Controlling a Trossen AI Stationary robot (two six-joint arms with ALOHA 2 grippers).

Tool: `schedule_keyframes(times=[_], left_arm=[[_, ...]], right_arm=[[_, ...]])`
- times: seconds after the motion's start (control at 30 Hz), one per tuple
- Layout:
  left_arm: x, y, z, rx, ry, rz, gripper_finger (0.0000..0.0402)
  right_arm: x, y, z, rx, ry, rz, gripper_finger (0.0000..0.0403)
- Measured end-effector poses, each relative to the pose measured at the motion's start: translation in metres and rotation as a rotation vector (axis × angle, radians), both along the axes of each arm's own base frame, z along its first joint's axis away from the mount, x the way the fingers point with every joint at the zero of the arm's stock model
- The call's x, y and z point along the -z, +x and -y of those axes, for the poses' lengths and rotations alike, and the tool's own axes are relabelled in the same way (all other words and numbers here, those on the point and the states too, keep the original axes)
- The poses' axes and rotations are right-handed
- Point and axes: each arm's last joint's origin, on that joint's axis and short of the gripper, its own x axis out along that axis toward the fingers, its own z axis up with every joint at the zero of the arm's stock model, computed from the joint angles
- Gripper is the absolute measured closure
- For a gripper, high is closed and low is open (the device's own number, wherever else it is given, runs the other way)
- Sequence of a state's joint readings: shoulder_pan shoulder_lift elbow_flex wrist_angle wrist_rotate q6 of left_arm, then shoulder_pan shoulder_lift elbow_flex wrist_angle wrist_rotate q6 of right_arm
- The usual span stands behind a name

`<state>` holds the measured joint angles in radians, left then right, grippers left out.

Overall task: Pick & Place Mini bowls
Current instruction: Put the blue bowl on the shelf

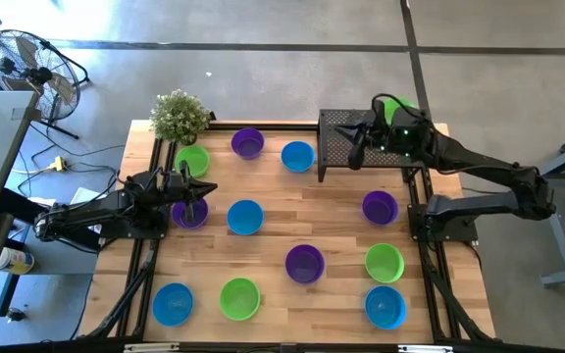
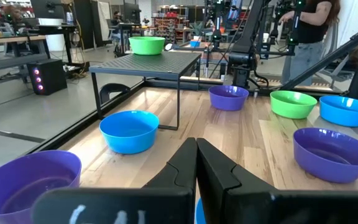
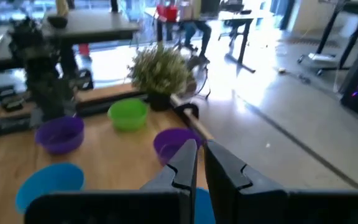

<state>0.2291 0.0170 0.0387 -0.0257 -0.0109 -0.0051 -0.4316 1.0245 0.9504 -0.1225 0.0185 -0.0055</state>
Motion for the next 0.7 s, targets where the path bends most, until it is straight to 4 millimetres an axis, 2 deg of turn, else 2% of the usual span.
schedule_keyframes(times=[0.17, 0.4, 0.7], left_arm=[[0.000, 0.000, 0.000, 0.000, 0.000, 0.000, 0.0401], [0.000, 0.000, 0.000, 0.000, 0.000, 0.000, 0.0401], [0.000, 0.000, 0.000, 0.000, 0.000, 0.000, 0.0401]], right_arm=[[-0.001, 0.006, -0.002, -0.022, -0.004, 0.024, 0.0384], [0.007, 0.020, -0.016, -0.060, -0.006, -0.015, 0.0388], [0.008, 0.027, -0.031, -0.088, 0.010, -0.009, 0.0389]])
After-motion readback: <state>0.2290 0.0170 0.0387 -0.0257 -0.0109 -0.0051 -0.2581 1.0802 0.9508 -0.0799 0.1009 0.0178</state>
